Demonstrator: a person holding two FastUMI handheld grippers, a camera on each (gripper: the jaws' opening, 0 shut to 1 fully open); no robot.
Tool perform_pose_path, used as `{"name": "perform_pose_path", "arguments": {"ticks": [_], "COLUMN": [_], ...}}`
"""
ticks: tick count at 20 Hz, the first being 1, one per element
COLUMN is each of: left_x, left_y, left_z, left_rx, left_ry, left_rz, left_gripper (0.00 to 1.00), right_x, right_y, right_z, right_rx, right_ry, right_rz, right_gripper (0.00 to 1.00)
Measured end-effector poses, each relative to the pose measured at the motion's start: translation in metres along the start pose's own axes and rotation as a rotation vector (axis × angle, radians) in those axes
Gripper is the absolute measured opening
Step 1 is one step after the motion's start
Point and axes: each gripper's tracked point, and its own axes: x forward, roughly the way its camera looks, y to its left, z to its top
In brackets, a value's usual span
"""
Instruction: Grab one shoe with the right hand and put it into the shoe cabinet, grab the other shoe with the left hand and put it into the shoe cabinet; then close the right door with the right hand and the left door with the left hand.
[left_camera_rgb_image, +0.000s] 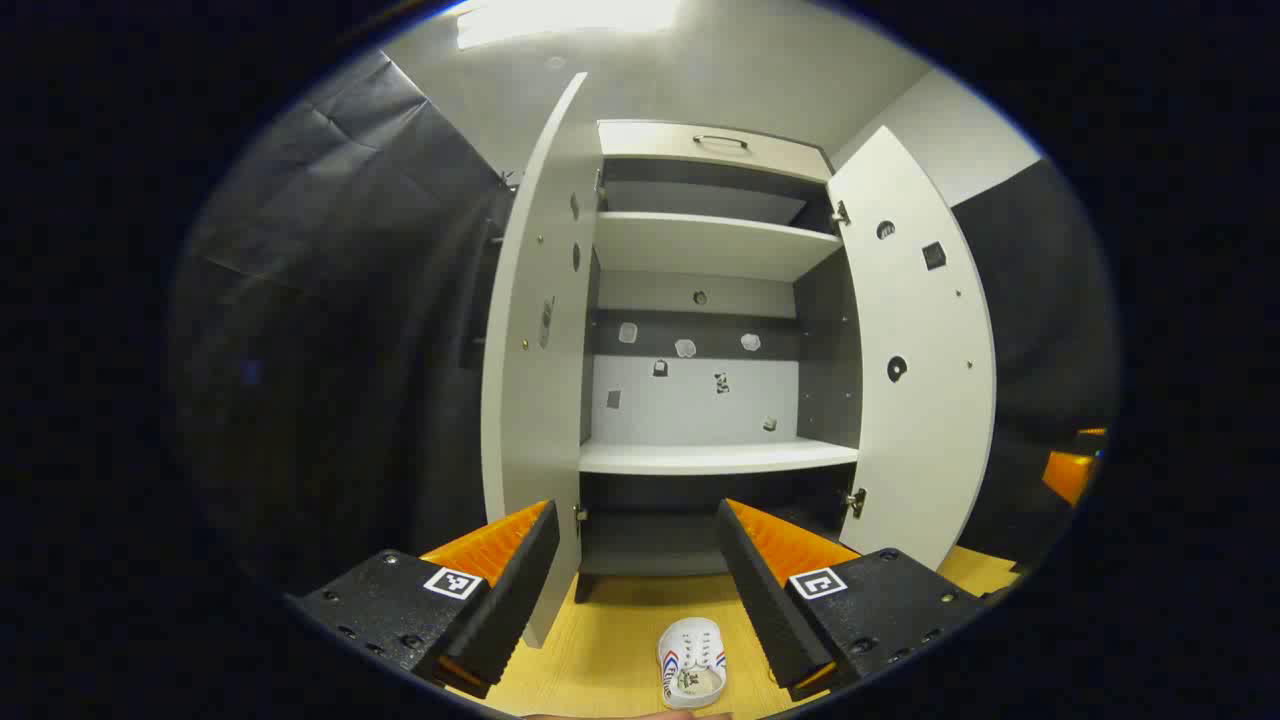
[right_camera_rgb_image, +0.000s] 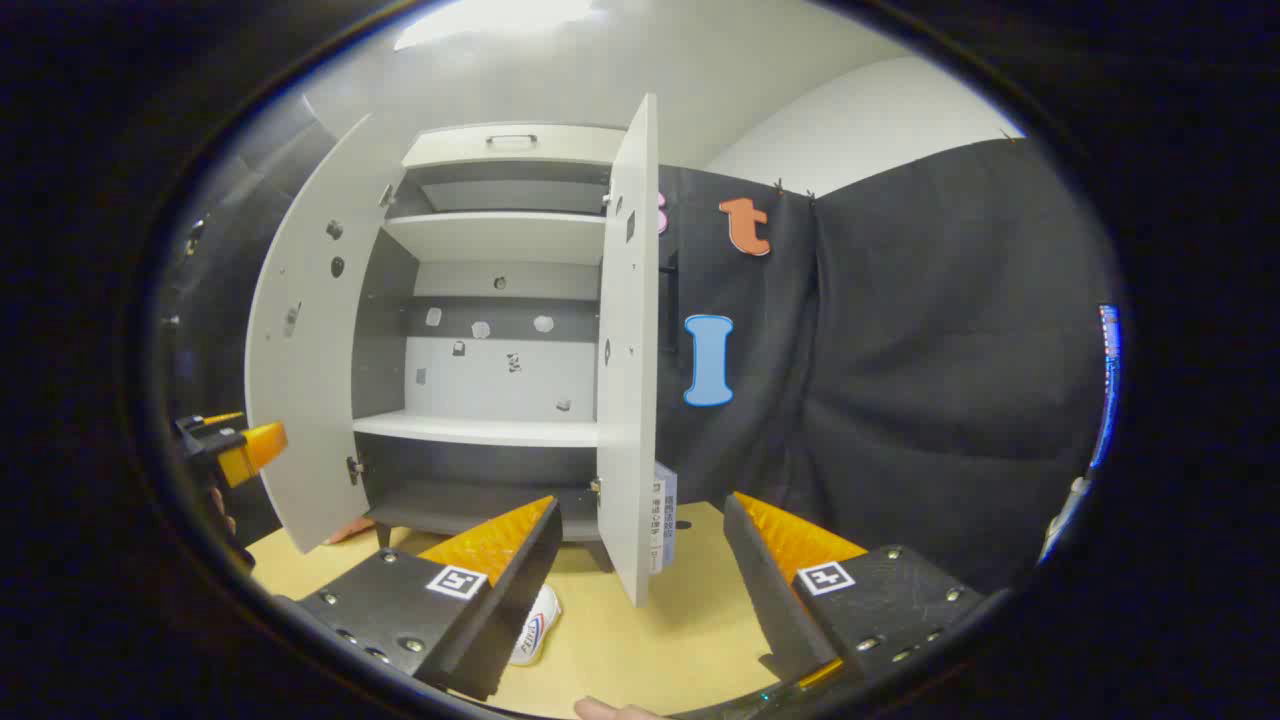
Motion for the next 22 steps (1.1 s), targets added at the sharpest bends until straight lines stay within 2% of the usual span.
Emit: {"name": "perform_pose_path", "arguments": {"ticks": [4,9,13,18,22], "left_x": [0.001,-0.007,-0.011,-0.015,-0.019], "left_y": [0.013,0.021,0.026,0.029,0.031], "left_z": [0.016,0.016,0.018,0.012,0.008], "left_rx": [-0.002,0.009,0.017,0.014,0.004], "left_ry": [-0.023,-0.027,-0.038,-0.034,-0.036], "left_rz": [0.023,0.025,0.037,0.051,0.064], "left_gripper": [0.96,0.95,0.96,0.96,0.96], "right_x": [0.005,0.005,0.012,0.024,0.039], "right_y": [0.003,0.006,0.018,0.035,0.062], "right_z": [0.001,0.003,0.009,0.013,0.001], "right_rx": [0.001,0.039,0.017,0.004,0.034], "right_ry": [0.000,-0.020,-0.032,-0.044,-0.029], "right_rz": [0.018,0.035,0.065,0.117,0.200], "right_gripper": [0.97,0.97,0.97,0.96,0.96]}}
